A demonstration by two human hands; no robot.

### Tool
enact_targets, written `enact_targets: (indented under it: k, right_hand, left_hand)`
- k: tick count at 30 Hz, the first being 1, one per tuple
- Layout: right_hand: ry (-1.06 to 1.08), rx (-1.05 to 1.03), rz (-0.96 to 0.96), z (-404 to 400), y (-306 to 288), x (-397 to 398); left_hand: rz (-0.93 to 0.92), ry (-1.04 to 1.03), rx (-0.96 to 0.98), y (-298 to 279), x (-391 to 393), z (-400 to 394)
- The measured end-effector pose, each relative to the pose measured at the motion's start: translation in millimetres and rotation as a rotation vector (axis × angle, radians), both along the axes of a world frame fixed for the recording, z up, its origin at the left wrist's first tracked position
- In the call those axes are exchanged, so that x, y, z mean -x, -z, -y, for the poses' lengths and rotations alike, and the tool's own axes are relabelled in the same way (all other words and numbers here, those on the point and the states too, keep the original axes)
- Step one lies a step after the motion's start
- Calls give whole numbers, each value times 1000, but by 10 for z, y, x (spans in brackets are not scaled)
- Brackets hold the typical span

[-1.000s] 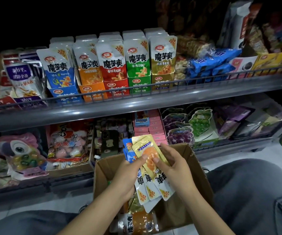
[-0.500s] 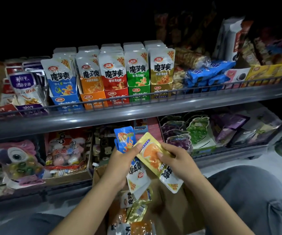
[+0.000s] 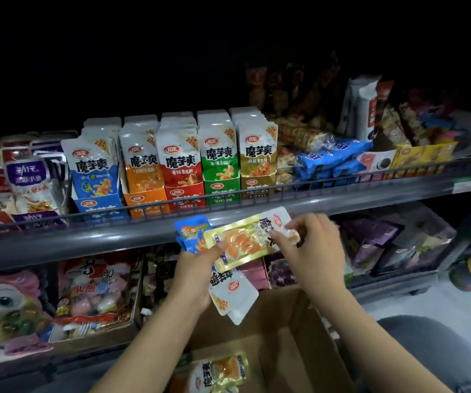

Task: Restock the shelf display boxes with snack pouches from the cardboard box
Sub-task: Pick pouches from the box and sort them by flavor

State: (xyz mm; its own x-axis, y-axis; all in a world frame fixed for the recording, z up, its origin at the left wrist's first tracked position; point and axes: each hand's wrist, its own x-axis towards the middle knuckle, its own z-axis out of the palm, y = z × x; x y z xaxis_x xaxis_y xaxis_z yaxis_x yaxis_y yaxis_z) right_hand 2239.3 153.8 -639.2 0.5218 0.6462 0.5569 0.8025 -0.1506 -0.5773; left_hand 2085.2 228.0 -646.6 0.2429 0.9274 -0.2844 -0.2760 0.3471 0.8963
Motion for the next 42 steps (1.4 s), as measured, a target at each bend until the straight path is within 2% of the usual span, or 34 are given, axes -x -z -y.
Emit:
enact_targets:
  k: [3,6,8,13,16,22,27,32,35,42]
  right_hand:
    - [-208,312,-547,-7,-77,-52]
    - [-364,241,-902,-100,-161,-71]
    - [-394,146,-1013,-188,-241,-82]
    - [-477,102,-1075,-471,-469,-162]
    - [-496,112,-1024,-597,-681,-307]
    - [-412,-60,-694,-832,-1010,-564]
    - [-260,12,-166,-923,-1027,-468]
    - [-255,99,-10,-1010,-1029,-468]
    - [-255,105,-15,-1102,-959,-468]
    - [-422,-5,-427,-1181,-926,-511]
  left_hand:
    - [88,-59,11,-64,-89,-43]
    - [134,-29,-21,-123,-184,-64]
    - [131,-8,-51,-165,-246,-84]
    - [85,34,-169,-257,-348,-185]
    - [65,53,-221,-312,-410,-245]
    - [82,82,-218,-345,-463,-312]
    - [107,72,-179,-319,-453,-319]
    - [121,74,-134,-291,-377,-321]
    - [133,74,-102,-287,-337,-321]
    - [140,61,-86,-312,-278,-290]
